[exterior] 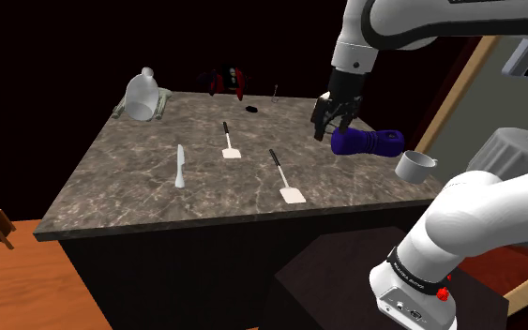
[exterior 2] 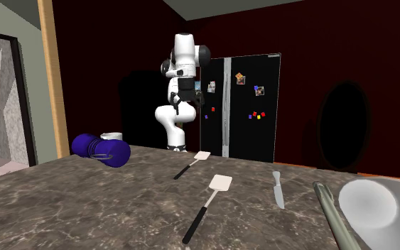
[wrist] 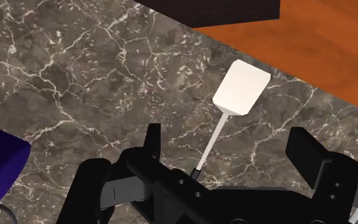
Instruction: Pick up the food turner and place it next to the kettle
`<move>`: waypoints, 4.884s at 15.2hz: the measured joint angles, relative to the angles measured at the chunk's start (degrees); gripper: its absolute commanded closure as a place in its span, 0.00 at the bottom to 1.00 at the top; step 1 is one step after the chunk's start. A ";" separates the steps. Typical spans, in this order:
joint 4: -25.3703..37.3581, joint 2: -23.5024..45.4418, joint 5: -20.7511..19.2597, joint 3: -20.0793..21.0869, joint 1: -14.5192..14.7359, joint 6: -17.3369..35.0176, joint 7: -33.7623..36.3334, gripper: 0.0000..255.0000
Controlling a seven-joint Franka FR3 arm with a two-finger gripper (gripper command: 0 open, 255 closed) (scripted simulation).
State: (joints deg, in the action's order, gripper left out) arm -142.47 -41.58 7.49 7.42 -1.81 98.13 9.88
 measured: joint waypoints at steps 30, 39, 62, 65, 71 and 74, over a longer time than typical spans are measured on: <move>-5.74 28.47 -4.27 12.94 -8.71 40.66 27.47 1.00; -5.61 28.20 -4.17 12.90 -8.66 40.27 27.41 1.00; 4.47 18.46 -2.21 10.40 -7.87 20.73 24.92 1.00; 6.44 17.92 -2.24 10.16 -7.89 18.23 24.84 1.00; 10.04 16.89 -2.31 9.61 -7.98 13.61 24.54 1.00; 12.04 16.52 -2.38 9.36 -8.03 11.24 24.43 1.00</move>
State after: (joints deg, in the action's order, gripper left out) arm -130.43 -25.06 5.10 16.78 -9.84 109.38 34.31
